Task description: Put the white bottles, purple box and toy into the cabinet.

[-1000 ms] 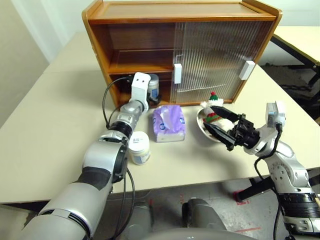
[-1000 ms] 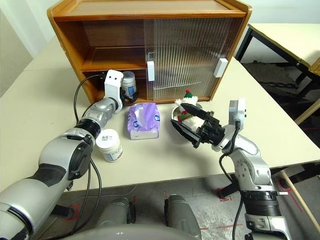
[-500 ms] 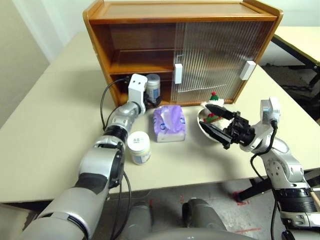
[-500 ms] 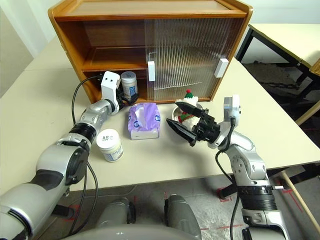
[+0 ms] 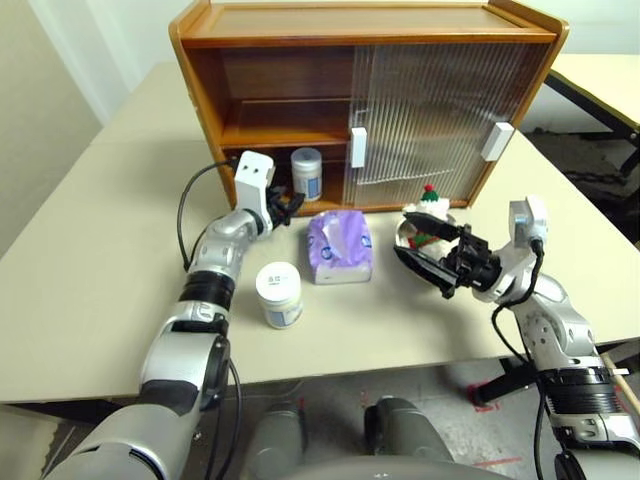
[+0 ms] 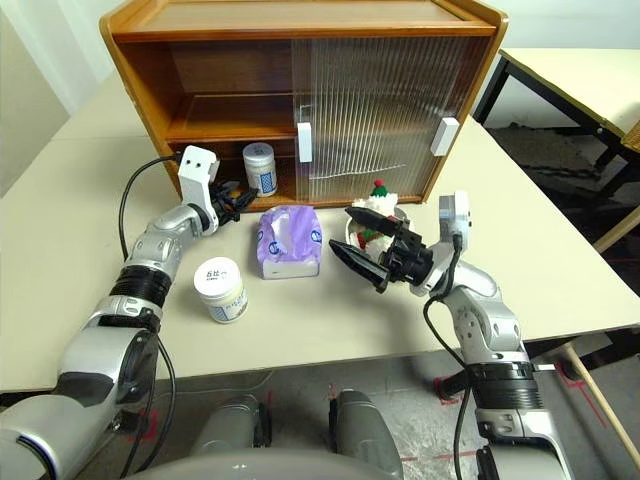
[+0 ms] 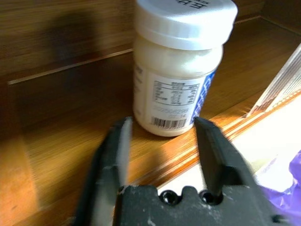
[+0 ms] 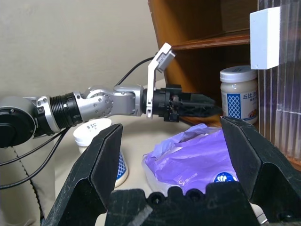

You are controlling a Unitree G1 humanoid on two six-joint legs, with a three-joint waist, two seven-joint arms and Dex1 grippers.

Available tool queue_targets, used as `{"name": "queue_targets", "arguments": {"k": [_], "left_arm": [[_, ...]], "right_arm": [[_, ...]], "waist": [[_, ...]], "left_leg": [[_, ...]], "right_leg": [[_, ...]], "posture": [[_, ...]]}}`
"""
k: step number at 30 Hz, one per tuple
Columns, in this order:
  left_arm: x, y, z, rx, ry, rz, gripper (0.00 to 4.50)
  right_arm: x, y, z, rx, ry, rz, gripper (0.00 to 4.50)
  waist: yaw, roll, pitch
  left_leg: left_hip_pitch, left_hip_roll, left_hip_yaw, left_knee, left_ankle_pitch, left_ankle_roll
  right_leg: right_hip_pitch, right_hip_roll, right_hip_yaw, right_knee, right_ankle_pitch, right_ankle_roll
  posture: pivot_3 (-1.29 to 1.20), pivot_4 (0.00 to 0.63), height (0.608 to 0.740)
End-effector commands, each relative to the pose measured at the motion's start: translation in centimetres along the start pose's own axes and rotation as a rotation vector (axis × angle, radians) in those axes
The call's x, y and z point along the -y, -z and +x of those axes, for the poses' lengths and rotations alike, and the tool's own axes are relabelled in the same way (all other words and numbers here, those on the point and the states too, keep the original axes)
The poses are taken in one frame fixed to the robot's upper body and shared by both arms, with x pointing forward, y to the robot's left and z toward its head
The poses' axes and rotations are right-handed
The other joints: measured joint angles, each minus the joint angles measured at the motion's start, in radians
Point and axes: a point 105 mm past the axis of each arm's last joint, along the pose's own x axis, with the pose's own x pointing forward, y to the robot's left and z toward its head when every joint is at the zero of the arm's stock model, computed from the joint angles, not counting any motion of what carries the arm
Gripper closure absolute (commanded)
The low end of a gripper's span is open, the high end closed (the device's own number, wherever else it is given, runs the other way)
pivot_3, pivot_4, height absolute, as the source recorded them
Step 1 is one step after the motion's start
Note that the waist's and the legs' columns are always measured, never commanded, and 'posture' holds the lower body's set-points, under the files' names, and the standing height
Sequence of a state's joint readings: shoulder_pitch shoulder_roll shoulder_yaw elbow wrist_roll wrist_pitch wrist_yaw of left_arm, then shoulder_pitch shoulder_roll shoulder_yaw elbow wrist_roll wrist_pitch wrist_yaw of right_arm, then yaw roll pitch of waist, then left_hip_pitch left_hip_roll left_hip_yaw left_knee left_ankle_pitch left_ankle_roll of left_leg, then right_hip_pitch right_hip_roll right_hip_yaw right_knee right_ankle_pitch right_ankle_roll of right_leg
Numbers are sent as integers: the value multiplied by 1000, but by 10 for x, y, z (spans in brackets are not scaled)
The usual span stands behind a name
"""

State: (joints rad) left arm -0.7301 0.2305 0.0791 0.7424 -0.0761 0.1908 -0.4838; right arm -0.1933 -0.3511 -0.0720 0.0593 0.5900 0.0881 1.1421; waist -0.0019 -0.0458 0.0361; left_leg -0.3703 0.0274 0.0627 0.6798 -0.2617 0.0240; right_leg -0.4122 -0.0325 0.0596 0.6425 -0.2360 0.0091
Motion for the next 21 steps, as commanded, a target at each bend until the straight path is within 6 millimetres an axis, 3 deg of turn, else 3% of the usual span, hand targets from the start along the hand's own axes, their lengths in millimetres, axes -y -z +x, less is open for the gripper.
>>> {"name": "queue_targets", "arguments": {"k": [1, 4, 14, 21], "left_arm": [[-4, -2, -3, 3, -38, 0, 3308], [-9, -2, -4, 12, -100, 2, 4451], [-11, -2, 11, 2, -151, 2, 4451], [-3, -13, 25, 2, -146, 28, 4451]], "right_arm": [[0, 2, 2, -6, -16, -11, 0], [0, 3, 2, -3, -17, -14, 0], [-1, 4, 2, -7, -17, -20, 0], [-3, 3, -2, -15, 2, -30, 0]], "waist": [[3, 0, 0], [5, 0, 0], [16, 0, 0], [17, 0, 0]], "left_leg": [[0, 0, 0, 0, 0, 0], [0, 0, 0, 0, 0, 0], [1, 0, 1, 0, 0, 0], [0, -1, 1, 0, 0, 0]], "right_leg": [[0, 0, 0, 0, 0, 0], [0, 0, 0, 0, 0, 0], [0, 1, 0, 0, 1, -1], [0, 1, 0, -1, 0, -1]], "posture": [[82, 0, 740], [79, 0, 740], [62, 0, 740], [30, 0, 740]]}}
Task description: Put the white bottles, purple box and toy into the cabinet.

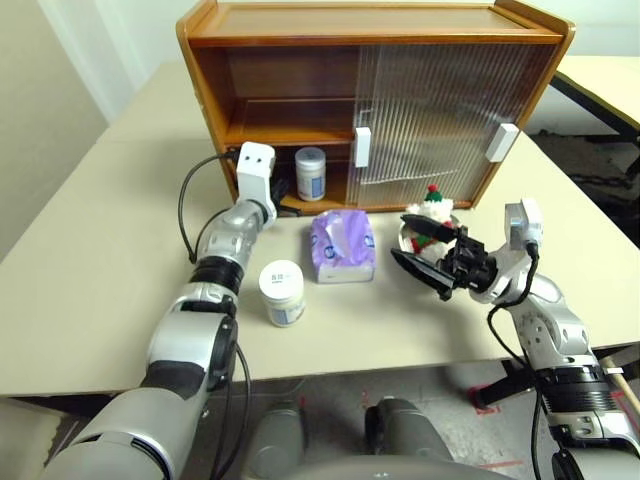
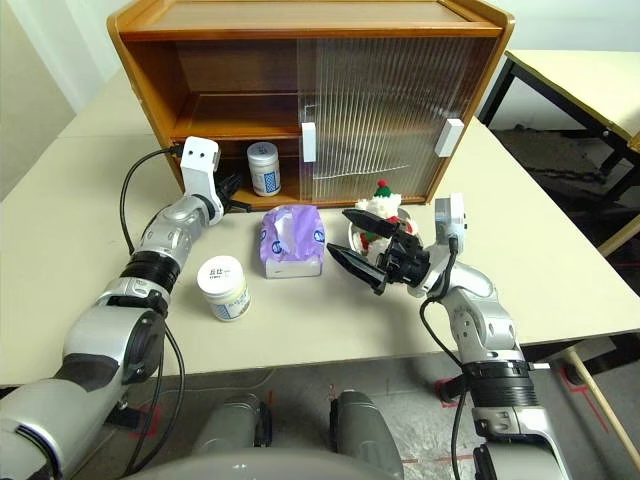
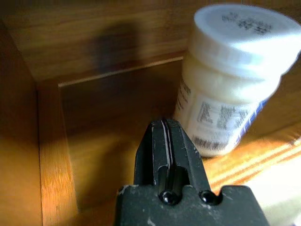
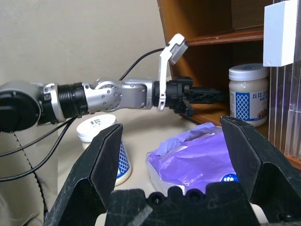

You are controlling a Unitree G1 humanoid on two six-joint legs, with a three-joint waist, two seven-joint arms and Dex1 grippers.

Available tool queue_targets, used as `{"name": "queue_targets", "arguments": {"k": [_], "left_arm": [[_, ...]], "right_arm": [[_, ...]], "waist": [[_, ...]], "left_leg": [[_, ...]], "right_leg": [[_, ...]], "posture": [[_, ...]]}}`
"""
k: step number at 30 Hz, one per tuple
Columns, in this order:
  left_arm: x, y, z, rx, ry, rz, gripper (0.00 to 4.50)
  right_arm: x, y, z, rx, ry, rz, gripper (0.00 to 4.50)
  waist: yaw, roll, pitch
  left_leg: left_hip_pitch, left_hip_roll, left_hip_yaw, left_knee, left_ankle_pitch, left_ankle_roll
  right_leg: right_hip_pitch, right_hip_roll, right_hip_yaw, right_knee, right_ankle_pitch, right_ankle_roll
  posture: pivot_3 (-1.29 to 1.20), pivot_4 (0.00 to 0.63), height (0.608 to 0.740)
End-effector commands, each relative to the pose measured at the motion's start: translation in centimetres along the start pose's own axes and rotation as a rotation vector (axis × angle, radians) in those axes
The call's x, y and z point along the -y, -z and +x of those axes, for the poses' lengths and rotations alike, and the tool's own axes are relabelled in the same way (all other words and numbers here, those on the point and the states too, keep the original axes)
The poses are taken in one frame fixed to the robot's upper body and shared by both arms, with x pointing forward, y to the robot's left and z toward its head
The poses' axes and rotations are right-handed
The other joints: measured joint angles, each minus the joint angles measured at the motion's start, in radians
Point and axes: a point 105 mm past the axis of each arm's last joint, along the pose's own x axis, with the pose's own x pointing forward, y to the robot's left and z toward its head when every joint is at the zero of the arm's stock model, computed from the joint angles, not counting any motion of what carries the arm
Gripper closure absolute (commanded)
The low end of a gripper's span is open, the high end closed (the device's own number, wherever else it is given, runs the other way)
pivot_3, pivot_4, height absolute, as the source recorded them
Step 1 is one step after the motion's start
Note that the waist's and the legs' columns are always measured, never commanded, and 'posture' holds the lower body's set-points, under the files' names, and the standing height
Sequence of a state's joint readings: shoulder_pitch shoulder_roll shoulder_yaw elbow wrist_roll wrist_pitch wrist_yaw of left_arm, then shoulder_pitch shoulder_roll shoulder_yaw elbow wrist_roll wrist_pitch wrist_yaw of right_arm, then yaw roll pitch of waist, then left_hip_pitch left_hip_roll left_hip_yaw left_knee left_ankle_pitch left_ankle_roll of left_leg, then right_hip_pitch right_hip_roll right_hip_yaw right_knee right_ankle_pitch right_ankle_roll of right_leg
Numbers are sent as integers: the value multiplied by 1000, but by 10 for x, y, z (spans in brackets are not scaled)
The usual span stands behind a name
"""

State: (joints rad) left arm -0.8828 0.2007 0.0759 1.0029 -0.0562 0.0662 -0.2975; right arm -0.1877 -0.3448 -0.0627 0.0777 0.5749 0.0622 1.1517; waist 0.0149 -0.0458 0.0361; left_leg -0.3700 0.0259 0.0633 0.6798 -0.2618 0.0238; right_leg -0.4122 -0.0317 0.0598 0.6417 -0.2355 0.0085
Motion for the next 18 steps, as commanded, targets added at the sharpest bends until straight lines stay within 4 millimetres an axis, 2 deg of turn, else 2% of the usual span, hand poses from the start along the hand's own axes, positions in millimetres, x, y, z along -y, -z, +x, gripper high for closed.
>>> {"name": "queue_targets", "arguments": {"k": [1, 7, 10, 18], "left_arm": [[8, -3, 6, -4, 9, 16, 4451], [15, -5, 10, -14, 31, 35, 4451], [24, -2, 12, -35, 68, 45, 4451], [48, -11, 18, -25, 140, 39, 4451]], "right_arm": [[-2, -3, -2, -6, 7, -27, 0], [-2, -5, -3, -3, 25, -35, 0], [-2, -6, -4, -3, 33, -39, 0], [-5, -7, -6, -2, 52, -43, 0]], "waist": [[0, 0, 0], [-2, 0, 0], [-7, 0, 0], [-28, 0, 0]], "left_leg": [[0, 0, 0, 0, 0, 0], [0, -2, 1, 0, 0, 0], [0, -4, 1, 0, 0, 0], [-2, -5, 0, 0, 0, 0]], "right_leg": [[0, 0, 0, 0, 0, 0], [0, 0, 0, 0, 0, 0], [0, 0, 0, 0, 0, 0], [0, -1, 0, -1, -1, 1]], "posture": [[30, 0, 740], [7, 0, 740], [-5, 0, 740], [-25, 0, 740]]}}
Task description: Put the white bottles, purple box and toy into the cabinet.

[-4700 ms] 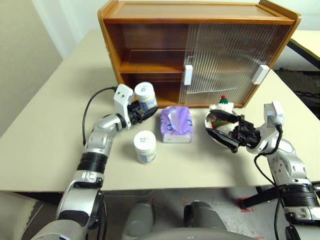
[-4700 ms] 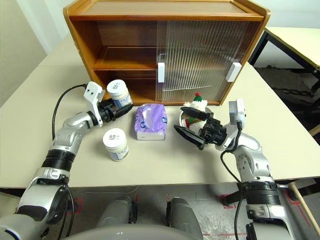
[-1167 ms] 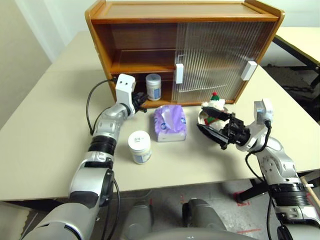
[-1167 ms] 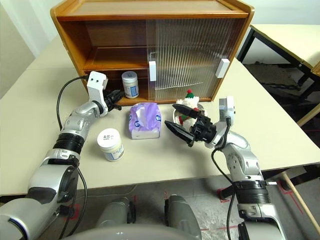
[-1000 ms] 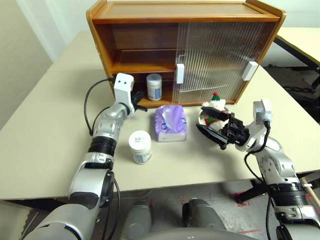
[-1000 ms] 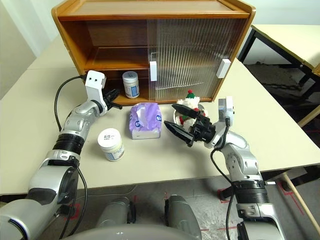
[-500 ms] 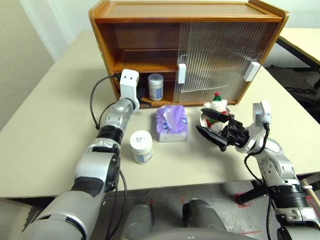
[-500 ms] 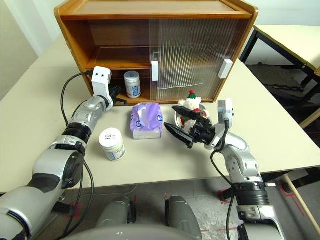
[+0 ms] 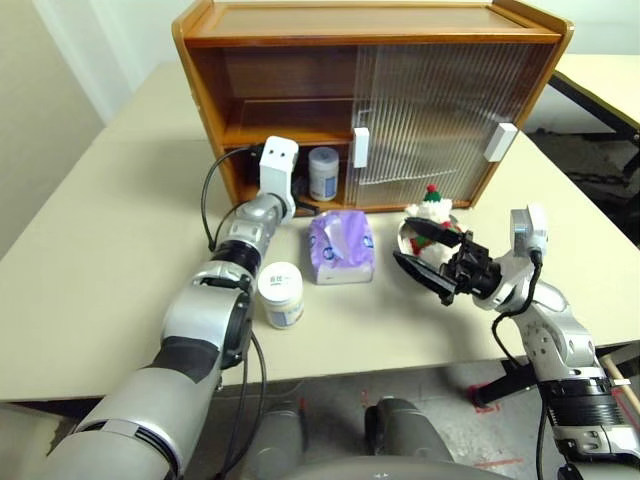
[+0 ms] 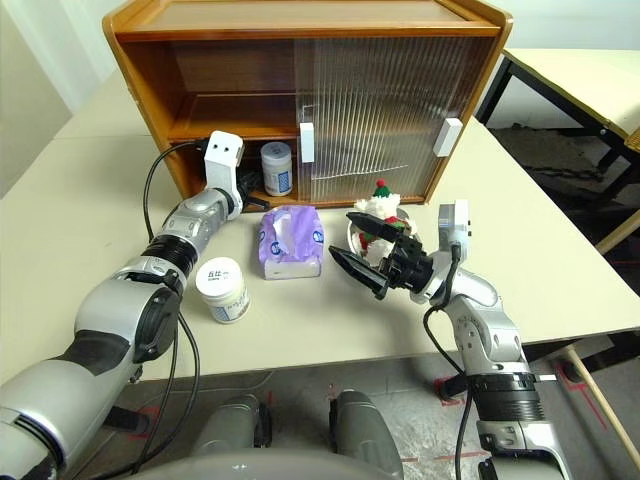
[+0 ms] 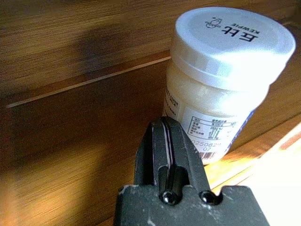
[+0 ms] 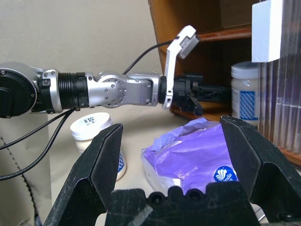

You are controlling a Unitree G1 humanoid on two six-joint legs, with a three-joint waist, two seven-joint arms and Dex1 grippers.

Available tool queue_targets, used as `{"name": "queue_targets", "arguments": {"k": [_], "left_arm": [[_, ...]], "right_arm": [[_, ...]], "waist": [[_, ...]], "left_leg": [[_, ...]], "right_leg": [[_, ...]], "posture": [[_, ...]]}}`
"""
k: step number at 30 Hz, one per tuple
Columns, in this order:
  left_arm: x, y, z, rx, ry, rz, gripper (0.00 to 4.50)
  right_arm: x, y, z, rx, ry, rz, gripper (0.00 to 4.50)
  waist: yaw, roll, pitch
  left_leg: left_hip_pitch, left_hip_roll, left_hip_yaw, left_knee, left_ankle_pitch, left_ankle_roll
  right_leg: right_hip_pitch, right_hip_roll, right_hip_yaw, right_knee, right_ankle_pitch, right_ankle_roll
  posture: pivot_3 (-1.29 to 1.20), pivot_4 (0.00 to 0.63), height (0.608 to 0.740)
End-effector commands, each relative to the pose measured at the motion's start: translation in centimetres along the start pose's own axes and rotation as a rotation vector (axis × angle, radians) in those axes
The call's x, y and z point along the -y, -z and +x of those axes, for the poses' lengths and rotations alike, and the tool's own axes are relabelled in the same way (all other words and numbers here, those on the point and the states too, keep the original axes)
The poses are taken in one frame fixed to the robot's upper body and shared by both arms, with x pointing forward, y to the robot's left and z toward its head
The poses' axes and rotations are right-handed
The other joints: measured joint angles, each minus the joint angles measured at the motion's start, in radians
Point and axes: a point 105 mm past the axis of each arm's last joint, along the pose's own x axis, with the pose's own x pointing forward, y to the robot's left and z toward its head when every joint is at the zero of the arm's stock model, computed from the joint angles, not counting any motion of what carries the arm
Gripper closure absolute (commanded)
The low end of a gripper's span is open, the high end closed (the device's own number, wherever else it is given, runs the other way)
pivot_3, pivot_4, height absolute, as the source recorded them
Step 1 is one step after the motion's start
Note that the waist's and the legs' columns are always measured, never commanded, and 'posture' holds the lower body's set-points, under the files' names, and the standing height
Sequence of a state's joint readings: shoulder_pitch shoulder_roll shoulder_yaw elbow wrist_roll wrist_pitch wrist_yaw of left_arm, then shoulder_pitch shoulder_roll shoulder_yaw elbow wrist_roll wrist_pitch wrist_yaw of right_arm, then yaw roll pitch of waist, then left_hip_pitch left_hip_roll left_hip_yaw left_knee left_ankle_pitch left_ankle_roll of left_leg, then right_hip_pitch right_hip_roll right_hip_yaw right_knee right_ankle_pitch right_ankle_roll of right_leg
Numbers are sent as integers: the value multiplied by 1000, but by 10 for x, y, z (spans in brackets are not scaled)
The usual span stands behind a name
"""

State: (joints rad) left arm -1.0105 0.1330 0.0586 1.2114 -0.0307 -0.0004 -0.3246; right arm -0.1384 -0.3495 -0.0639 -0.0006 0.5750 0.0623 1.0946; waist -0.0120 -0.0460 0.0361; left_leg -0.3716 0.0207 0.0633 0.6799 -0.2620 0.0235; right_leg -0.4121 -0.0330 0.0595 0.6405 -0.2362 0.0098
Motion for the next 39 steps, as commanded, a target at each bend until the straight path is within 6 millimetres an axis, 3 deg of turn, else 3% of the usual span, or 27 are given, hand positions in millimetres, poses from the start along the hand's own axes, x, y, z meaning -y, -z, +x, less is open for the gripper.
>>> {"name": "queue_targets", "arguments": {"k": [1, 7, 14, 18, 22, 25, 31, 34, 35, 39], "left_arm": [[13, -7, 5, 4, 43, 25, 4451], [15, -11, 6, 14, 39, 25, 4451], [-20, -12, -7, 48, -25, 35, 4451], [-44, -16, -26, 81, -27, 61, 4451], [-45, -21, -53, 107, 68, 96, 4451], [-41, -24, -82, 125, 166, 112, 3893], [-60, -13, -151, 123, 332, 197, 1458], [-65, 5, -192, 91, 466, 191, 258], [-65, 9, -201, 82, 500, 191, 19], [-57, 37, -229, -43, 651, 201, 19]], "right_arm": [[0, -4, -4, -4, 13, -18, 0], [0, -7, -3, -7, 20, -22, 0], [0, -7, -3, -12, 20, -16, 0], [1, -6, -1, -14, 9, -9, 0], [3, -4, 1, -18, -5, 0, 0], [4, -3, 1, -22, -13, 4, 0], [5, -1, -3, -38, -28, 6, 0], [3, 2, -5, -58, -58, 10, 0], [3, 2, -5, -55, -58, 11, 0], [6, 1, 0, -48, -73, 9, 0]], "waist": [[-3, 0, 0], [-23, 0, 0], [-27, 0, 0], [-25, 0, 0], [-23, 0, 0], [-24, 0, 0], [-20, 1, 0], [-18, 2, 1], [-17, 3, 1], [3, 5, 3]], "left_leg": [[0, 0, 0, 0, 0, 0], [1, 0, -1, 0, 0, 0], [1, 0, -2, 0, 0, 0], [1, 2, -2, 0, 0, 0], [1, 6, -1, 0, 0, 0], [2, 7, -1, 0, 0, 0], [4, 8, -1, 0, 0, 0], [6, 9, 0, 0, 0, 0], [7, 9, 1, -1, 0, 0], [10, 9, 2, -2, -1, -1]], "right_leg": [[0, 0, 0, 0, 0, 0], [0, 0, 0, 1, 0, 0], [0, 0, 0, 2, 0, 0], [0, 0, 1, 2, 0, 0], [0, 0, 1, 2, 0, 0], [0, 1, 1, 2, 1, -2], [0, 0, 0, 4, 0, -4], [1, -1, -1, 4, -1, -6], [2, -1, -1, 4, -2, -7], [3, -3, -1, 4, -6, -12]], "posture": [[-26, 0, 740], [-28, 0, 740], [11, 0, 740], [41, 0, 740], [65, 0, 740], [80, 0, 740], [104, 0, 740], [114, 0, 740], [115, 0, 740], [124, 0, 740]]}}
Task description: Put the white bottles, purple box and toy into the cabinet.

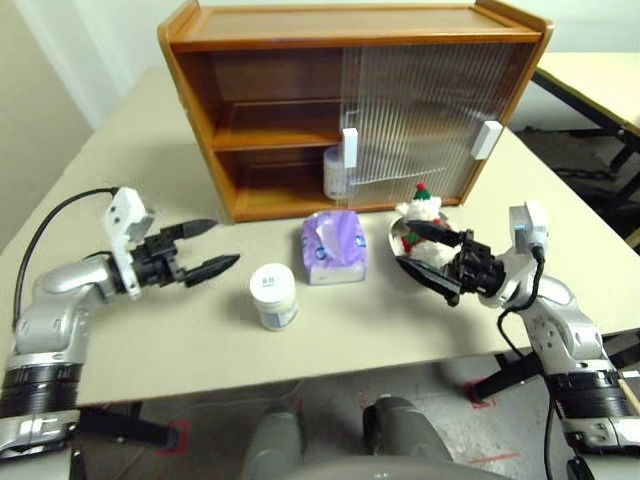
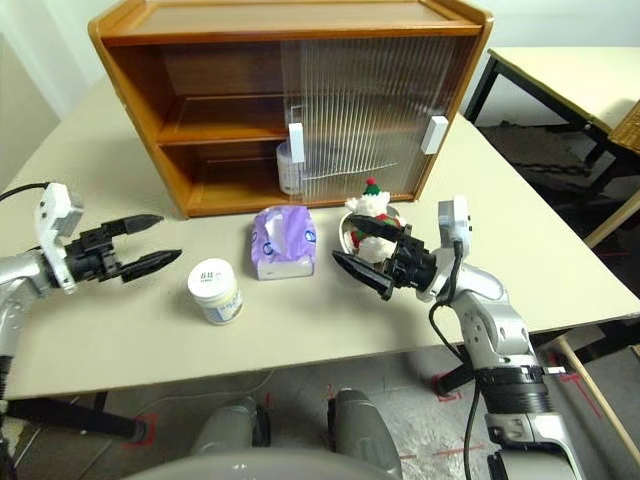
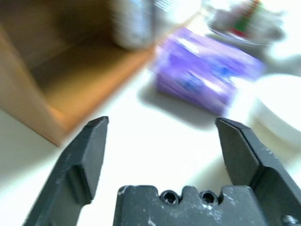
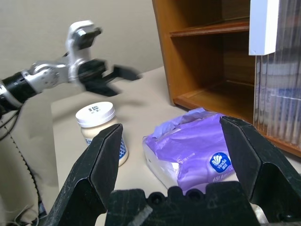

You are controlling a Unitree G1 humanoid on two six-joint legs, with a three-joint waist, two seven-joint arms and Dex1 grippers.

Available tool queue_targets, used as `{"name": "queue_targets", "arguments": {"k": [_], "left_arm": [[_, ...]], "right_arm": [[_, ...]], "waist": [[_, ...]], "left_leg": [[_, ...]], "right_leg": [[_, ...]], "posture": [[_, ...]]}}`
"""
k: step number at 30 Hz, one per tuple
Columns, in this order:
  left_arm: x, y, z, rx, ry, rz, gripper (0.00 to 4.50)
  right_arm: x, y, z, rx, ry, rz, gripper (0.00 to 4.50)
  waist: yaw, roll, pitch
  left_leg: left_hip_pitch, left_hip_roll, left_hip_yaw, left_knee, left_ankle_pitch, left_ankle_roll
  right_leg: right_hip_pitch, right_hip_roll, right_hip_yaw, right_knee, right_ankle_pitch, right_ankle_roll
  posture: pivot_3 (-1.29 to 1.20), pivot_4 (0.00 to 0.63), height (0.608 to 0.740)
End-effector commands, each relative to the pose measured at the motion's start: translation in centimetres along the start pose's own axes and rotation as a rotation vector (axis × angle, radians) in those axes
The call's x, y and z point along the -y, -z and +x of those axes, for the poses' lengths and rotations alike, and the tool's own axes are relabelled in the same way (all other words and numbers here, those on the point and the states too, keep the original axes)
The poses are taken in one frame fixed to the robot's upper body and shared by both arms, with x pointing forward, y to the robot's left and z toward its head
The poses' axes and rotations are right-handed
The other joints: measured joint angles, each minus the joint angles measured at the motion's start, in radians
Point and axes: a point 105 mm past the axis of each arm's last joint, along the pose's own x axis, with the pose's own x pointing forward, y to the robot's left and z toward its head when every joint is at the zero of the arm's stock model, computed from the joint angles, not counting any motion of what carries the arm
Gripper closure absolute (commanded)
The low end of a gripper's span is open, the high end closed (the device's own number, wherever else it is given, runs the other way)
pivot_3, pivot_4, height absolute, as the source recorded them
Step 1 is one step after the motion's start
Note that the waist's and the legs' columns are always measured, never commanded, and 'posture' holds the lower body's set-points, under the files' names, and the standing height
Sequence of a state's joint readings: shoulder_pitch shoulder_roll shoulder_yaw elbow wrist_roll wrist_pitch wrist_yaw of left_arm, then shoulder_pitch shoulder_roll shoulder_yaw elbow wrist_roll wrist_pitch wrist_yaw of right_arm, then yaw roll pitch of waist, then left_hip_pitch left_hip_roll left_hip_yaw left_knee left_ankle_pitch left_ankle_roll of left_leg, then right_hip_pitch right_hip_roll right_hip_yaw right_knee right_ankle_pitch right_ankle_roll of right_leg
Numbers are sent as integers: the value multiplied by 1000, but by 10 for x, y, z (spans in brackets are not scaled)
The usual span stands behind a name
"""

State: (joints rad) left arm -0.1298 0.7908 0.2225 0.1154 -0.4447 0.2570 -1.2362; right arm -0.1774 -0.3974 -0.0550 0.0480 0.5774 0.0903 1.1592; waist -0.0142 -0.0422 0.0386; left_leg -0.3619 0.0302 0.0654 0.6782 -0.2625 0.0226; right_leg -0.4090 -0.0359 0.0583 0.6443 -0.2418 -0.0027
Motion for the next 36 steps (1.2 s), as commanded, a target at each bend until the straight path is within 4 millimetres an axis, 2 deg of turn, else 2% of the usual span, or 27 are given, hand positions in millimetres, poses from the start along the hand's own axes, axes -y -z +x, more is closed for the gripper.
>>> {"name": "queue_targets", "arguments": {"k": [1, 6, 12, 14, 18, 26, 30, 32, 35, 36], "left_arm": [[17, 6, -6, -51, 120, 44, 19], [28, 35, -11, -168, 198, 127, 19], [48, 43, 18, -100, 283, 152, 19], [54, 46, 26, -91, 305, 164, 19], [64, 46, 52, -30, 329, 145, 19], [79, 51, 81, -23, 389, 124, 19], [83, 57, 87, -46, 407, 99, 19], [77, 59, 88, -53, 357, 121, 383], [75, 59, 85, -54, 351, 90, 1340], [73, 57, 84, -51, 341, 76, 1365]], "right_arm": [[3, -2, 3, 7, -14, -6, 0], [3, -2, 6, 4, -34, -10, 0], [1, 2, 7, 4, -37, -5, 0], [2, 0, 7, 21, -25, 3, 0], [3, 0, 7, 23, -25, 4, 0], [4, 1, 7, 7, -30, -3, 0], [4, 2, 5, 0, -32, -4, 0], [5, 1, 4, -1, -29, -7, 0], [4, 2, 3, -2, -28, -7, 0], [4, 2, 2, -4, -27, -7, 0]], "waist": [[10, 1, 1], [39, 3, 2], [51, 3, 2], [54, 3, 2], [57, 3, 2], [55, 2, 1], [54, 2, 1], [53, 2, 1], [52, 2, 1], [51, 2, 1]], "left_leg": [[1, 0, 0, 0, 0, 0], [2, 0, 1, -3, 0, 0], [2, -1, 4, -8, 0, 0], [3, -1, 4, -10, 0, 0], [2, -1, 4, -12, 0, 0], [3, 0, 4, -12, 0, 1], [4, -1, 3, -12, 2, 3], [3, 0, 3, -12, 2, 3], [3, 0, 3, -12, 2, 3], [3, 0, 3, -12, 2, 3]], "right_leg": [[0, 0, 0, 0, -5, -9], [1, -8, -1, 0, -7, -12], [0, -10, -2, -1, -8, -8], [0, -9, -2, -1, -2, 5], [-1, -2, 0, -2, -3, 6], [0, 0, 2, -1, -3, 7], [0, 0, 2, -1, -3, 7], [0, 0, 2, -2, -3, 7], [0, 0, 2, -2, -4, 7], [0, 0, 2, -2, -4, 7]], "posture": [[123, 0, 740], [124, 2, 740], [118, 5, 740], [119, 5, 740], [112, 4, 740], [105, 0, 740], [95, 0, 740], [90, 0, 740], [87, 0, 740], [87, 0, 740]]}}
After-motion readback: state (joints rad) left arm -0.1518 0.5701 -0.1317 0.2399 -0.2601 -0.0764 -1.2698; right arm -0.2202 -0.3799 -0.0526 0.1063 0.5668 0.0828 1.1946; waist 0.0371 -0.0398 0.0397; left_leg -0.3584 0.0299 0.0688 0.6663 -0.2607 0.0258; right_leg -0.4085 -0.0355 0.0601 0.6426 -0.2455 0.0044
